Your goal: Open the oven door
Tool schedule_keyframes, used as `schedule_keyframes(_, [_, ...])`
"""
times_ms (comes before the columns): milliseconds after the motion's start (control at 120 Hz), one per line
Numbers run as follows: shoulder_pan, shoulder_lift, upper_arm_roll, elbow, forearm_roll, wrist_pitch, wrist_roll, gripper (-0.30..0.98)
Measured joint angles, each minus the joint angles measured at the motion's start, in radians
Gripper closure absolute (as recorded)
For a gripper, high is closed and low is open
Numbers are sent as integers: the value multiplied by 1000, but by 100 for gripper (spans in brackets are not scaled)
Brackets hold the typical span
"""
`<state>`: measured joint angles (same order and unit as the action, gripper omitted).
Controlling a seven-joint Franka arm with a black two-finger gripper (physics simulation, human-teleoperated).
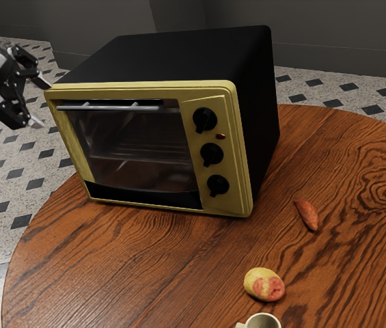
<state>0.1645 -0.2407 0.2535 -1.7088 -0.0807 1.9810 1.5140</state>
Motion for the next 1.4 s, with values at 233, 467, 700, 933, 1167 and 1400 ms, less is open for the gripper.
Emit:
schedule_keyframes(233, [-1, 97, -18, 61, -13, 3, 182, 0])
schedule_keyframes(467, [-1, 149, -48, 95, -20, 4, 305, 0])
schedule_keyframes(700, [-4, 151, -56, 73, -26, 12, 388, 0])
schedule_keyframes(933, [3, 152, -56, 51, -27, 43, 443, 0])
schedule_keyframes(1167, [-4, 142, -54, 16, -28, 54, 479, -1])
schedule_keyframes(1400, [13, -327, -50, -499, 10, 141, 496, 12])
